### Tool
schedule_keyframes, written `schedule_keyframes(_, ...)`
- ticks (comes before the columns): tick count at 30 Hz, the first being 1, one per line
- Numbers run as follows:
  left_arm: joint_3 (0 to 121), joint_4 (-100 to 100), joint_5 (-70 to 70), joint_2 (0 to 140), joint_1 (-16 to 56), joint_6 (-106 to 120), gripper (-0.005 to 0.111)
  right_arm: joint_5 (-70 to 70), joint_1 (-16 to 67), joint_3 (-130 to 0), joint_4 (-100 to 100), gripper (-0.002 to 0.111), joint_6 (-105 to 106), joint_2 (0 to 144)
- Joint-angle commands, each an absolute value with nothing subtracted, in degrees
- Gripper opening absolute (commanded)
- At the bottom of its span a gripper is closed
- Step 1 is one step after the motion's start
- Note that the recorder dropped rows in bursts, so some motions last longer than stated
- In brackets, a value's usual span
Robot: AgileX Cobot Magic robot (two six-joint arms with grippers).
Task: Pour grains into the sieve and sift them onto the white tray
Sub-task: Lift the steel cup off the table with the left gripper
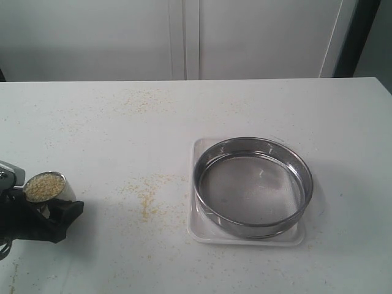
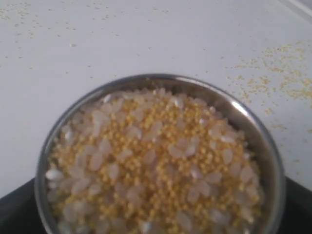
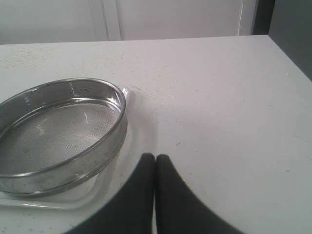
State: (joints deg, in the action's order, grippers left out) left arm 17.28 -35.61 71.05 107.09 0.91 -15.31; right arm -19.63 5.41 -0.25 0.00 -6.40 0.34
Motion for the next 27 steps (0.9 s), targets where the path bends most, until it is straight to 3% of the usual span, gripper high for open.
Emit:
schedule_keyframes(1, 16.8, -35.6, 70.0, 107.5, 0.7, -14.7, 0.086, -19.5, 5.7, 0.0, -0.4, 0.000, -6.3, 0.0)
schedule_keyframes(3, 16.8, -35.4, 70.0, 107.5, 0.7, -14.5, 0.085, -19.5, 5.7, 0.0, -0.4, 0.000, -6.3, 0.0)
schedule_keyframes(5, 16.8, -35.3, 70.0, 107.5, 0.7, -14.5, 0.077, -19.5, 5.7, 0.0, -0.4, 0.000, -6.3, 0.0)
schedule_keyframes(14, 16.8, -35.3, 70.0, 107.5, 0.7, -12.9, 0.000, -19.5, 5.7, 0.0, -0.4, 0.000, -6.3, 0.0)
schedule_keyframes(27, 16.8, -37.8, 70.0, 105.7, 0.7, -13.7, 0.000, -19.5, 5.7, 0.0, -0.4, 0.000, -6.3, 0.0)
